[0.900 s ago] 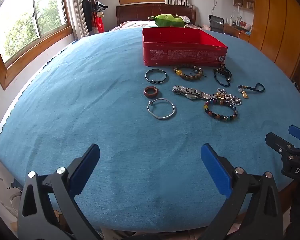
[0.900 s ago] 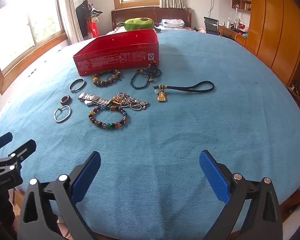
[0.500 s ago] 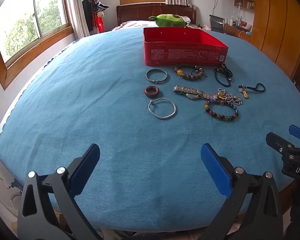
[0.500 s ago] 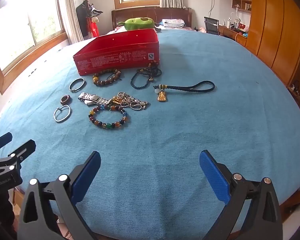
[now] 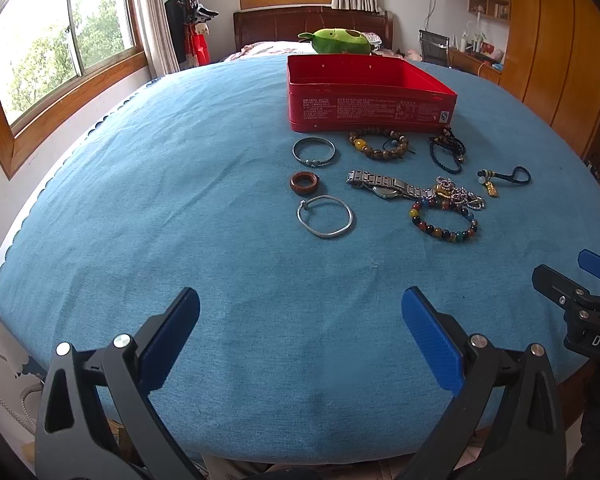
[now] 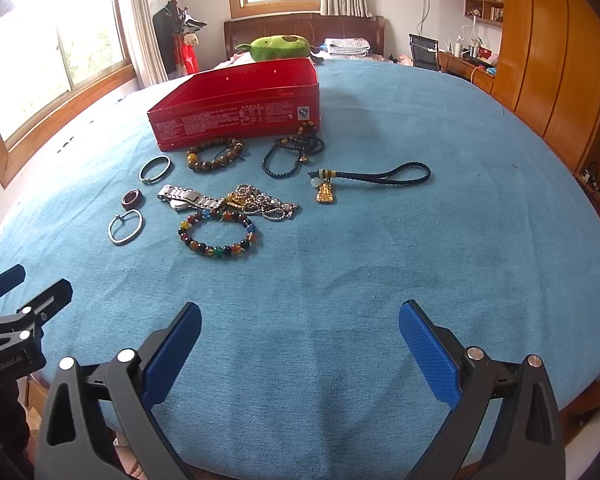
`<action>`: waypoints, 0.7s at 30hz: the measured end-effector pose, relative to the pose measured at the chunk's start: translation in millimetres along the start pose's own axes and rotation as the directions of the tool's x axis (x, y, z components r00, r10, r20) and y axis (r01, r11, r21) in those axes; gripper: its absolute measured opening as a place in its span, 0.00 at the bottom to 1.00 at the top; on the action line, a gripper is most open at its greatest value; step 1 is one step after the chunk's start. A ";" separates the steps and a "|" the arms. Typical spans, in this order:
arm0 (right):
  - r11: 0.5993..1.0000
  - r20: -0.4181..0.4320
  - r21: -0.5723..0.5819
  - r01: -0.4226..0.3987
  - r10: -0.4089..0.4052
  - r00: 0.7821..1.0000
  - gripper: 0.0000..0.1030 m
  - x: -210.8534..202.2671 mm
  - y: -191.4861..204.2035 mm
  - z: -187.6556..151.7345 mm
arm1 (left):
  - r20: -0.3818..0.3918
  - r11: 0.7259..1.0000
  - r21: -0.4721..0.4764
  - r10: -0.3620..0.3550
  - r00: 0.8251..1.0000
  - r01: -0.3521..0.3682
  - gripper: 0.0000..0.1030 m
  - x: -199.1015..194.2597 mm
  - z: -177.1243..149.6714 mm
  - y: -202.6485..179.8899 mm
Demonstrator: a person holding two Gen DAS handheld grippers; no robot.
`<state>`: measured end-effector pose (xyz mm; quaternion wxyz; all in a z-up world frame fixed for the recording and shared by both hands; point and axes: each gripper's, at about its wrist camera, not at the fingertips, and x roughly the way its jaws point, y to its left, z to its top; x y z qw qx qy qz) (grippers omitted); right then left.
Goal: Organize jewelry
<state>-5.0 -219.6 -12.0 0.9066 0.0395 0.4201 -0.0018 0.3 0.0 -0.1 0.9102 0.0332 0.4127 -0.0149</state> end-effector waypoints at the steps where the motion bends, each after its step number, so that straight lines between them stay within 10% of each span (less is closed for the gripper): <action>1: 1.000 -0.001 0.000 -0.001 0.001 1.000 0.96 0.1 0.6 -0.1 | 0.000 1.000 0.001 0.000 1.000 0.000 0.97 -0.2 -0.1 -0.1; 21: 1.000 -0.002 0.000 -0.001 0.001 1.000 0.96 0.1 -0.1 1.2 | 0.000 1.000 -0.001 0.000 1.000 0.000 0.97 0.0 0.3 0.3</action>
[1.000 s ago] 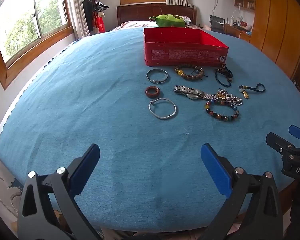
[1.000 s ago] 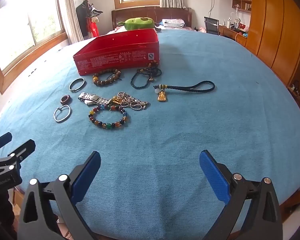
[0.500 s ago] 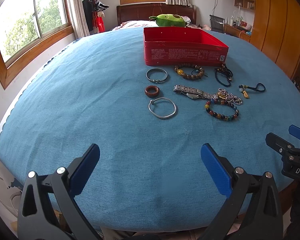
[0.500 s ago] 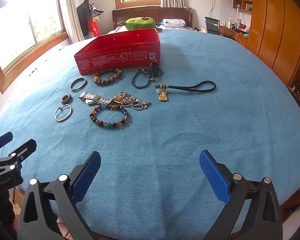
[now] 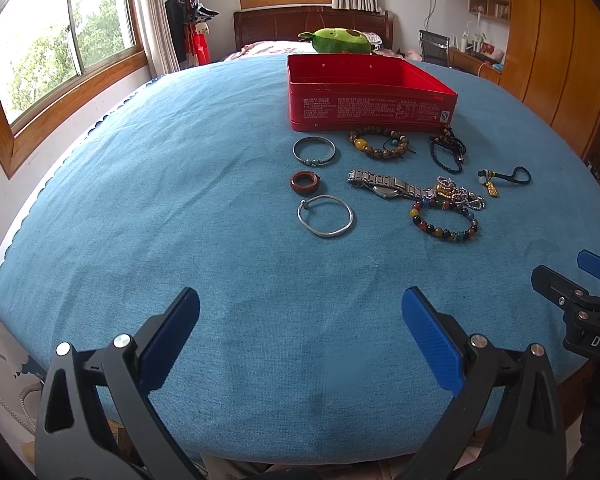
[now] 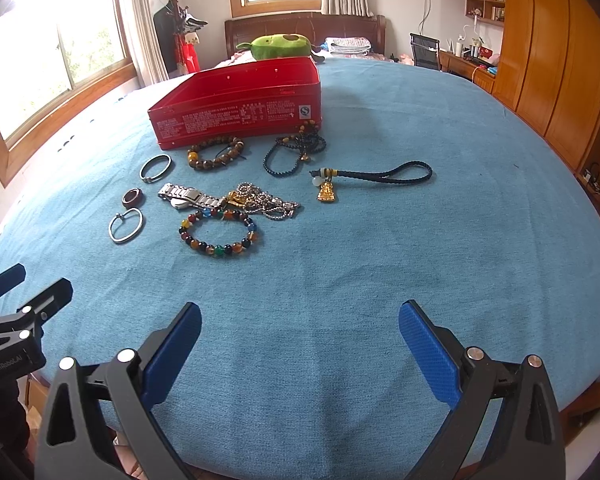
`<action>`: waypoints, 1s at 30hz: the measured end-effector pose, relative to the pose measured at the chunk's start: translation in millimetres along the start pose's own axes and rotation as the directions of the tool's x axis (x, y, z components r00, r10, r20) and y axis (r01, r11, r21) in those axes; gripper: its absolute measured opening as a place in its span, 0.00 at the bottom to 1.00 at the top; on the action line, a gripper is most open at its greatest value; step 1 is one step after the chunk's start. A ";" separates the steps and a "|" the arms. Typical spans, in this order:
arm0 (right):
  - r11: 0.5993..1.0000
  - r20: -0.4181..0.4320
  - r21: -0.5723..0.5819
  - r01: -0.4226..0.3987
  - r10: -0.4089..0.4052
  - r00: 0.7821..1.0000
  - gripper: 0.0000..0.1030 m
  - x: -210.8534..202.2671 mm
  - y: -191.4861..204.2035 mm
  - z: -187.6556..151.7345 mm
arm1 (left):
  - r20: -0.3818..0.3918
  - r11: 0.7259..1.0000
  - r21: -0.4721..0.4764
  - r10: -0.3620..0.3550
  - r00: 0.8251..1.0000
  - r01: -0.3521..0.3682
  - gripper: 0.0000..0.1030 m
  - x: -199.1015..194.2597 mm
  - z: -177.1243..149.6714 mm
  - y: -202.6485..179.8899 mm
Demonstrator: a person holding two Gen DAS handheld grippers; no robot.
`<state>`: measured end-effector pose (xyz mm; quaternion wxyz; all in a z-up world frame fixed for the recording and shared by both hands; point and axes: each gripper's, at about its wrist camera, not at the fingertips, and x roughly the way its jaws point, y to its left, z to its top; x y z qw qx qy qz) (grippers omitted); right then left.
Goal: Organize jewelry
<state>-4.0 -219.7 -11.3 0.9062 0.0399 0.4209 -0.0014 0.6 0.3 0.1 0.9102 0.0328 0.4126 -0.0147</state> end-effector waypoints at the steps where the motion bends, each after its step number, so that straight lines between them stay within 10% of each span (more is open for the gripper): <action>1: 1.000 0.000 0.000 -0.001 0.001 1.000 0.96 -0.1 -0.2 -0.1 | 0.000 1.000 0.000 0.000 1.000 0.000 0.97 0.0 0.1 -0.1; 30: 1.000 -0.003 -0.002 -0.004 0.004 1.000 0.96 2.1 1.4 -0.2 | 0.000 1.000 0.000 -0.001 1.000 0.001 0.97 -0.2 -0.4 -0.2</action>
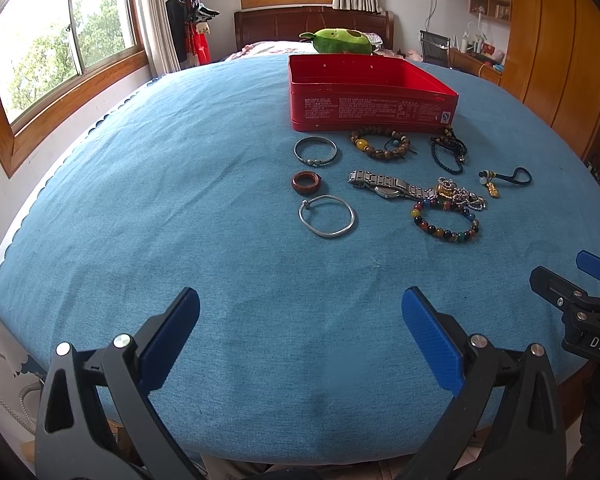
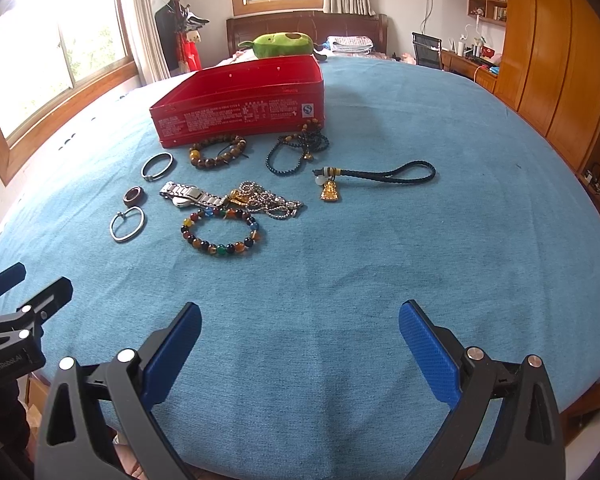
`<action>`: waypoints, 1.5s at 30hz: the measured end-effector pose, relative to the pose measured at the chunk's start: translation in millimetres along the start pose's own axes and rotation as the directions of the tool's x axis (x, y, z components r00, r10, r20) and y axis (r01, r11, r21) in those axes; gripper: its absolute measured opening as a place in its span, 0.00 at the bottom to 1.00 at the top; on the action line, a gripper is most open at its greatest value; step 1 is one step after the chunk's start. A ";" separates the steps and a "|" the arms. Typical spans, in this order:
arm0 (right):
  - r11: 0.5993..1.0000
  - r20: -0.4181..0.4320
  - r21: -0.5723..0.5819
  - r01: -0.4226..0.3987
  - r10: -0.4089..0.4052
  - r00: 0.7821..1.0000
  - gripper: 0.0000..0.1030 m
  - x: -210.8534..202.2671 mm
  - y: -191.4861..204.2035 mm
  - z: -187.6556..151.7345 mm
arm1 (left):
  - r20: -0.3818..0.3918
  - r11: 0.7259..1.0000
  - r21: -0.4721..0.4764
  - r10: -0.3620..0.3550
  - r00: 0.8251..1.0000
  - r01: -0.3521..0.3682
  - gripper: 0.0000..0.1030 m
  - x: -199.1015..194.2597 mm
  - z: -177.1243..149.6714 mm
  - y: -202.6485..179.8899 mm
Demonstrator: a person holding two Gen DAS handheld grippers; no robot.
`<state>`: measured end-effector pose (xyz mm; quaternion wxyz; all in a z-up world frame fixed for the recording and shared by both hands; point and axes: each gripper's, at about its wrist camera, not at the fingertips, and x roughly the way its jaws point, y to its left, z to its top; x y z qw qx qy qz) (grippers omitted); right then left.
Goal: Organize jewelry
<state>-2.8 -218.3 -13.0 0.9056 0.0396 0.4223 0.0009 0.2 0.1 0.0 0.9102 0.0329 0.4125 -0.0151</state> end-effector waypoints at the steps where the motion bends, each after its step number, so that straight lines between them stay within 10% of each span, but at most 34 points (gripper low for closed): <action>1: 1.000 0.000 -0.001 0.000 0.000 1.000 0.96 0.0 0.0 0.0 | 0.000 1.000 0.000 0.000 1.000 0.000 0.97 0.0 0.1 0.0; 24: 0.999 0.041 -0.027 -0.037 0.038 0.998 0.96 -0.5 -0.1 8.9 | -0.014 0.999 -0.042 -0.021 1.000 0.020 0.97 9.3 8.6 19.1; 45: 0.984 -0.043 0.019 -0.178 0.178 0.983 0.92 40.7 -31.7 52.5 | -0.273 0.994 -0.041 -0.108 0.956 0.100 0.85 104.3 76.2 2.1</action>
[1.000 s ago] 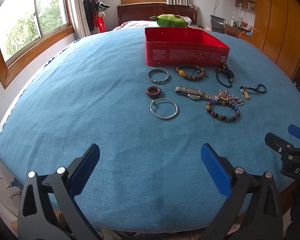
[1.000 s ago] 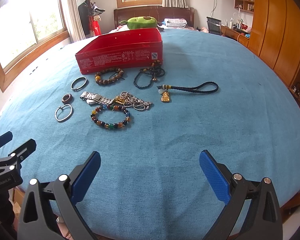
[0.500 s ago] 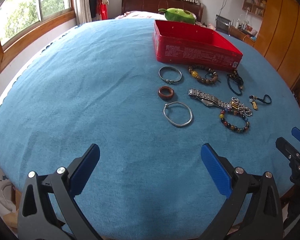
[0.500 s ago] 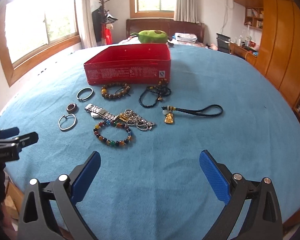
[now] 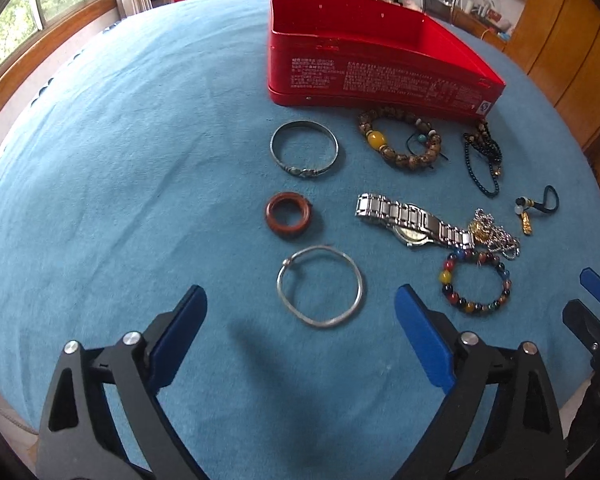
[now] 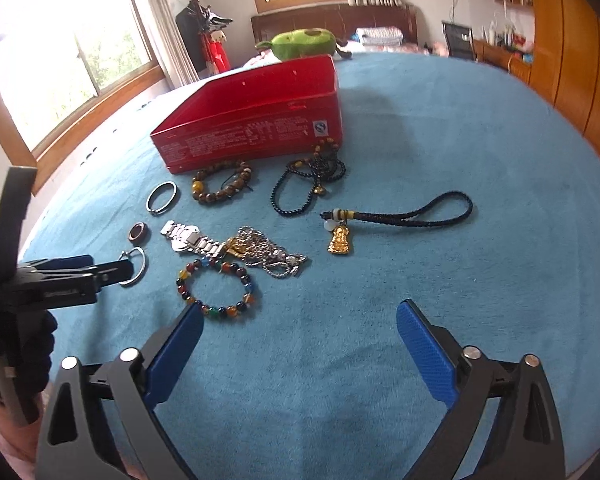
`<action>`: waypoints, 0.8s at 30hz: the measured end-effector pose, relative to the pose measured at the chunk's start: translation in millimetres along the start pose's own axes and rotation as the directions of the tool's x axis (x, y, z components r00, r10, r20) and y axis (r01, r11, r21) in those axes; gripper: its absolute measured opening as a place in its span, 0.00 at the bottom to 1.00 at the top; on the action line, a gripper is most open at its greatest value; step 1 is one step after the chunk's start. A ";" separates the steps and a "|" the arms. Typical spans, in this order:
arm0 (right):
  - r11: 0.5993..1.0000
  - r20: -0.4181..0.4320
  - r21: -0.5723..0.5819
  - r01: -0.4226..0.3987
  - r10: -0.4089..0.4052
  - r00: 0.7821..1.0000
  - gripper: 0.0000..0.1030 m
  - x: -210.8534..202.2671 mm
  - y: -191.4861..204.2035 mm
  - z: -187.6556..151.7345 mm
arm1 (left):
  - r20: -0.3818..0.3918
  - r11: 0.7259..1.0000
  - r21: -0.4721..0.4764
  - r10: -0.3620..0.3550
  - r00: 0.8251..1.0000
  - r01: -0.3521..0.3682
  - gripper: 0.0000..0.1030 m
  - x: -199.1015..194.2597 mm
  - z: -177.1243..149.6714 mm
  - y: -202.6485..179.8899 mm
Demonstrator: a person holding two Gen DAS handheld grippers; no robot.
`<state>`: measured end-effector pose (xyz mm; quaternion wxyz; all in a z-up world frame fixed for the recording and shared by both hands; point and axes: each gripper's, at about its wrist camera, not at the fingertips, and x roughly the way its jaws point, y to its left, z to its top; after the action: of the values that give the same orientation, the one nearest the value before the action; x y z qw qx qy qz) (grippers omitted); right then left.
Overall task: Organize jewelry
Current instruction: 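Close the left gripper on the silver bangle with ball ends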
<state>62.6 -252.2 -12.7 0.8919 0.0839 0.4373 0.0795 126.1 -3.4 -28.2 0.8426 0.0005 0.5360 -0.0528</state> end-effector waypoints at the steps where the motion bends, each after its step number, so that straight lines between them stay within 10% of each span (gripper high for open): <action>1: 1.000 -0.005 0.008 -0.002 0.002 1.000 0.92 1.5 -2.6 1.4 | -0.015 1.000 -0.001 0.003 1.000 -0.003 0.78 2.5 2.3 -0.9; 9: 1.000 -0.021 0.021 -0.001 0.002 1.000 0.92 14.5 -14.7 11.9 | -0.075 1.000 0.017 0.023 0.997 -0.022 0.74 20.5 14.1 -16.2; 15: 1.000 -0.037 0.016 -0.010 0.010 0.999 0.92 22.7 -14.9 18.8 | -0.082 0.999 0.050 0.011 0.997 -0.007 0.48 17.5 11.0 -32.3; 24: 0.997 -0.051 0.043 -0.064 0.067 0.996 0.88 28.3 -13.8 34.7 | -0.070 0.998 0.062 -0.015 0.997 0.020 0.47 13.8 3.0 -44.6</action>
<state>108.2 -262.3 -16.5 0.8750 0.1145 0.4593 0.1018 130.6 -49.1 -36.9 0.8225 0.0241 0.5630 -0.0770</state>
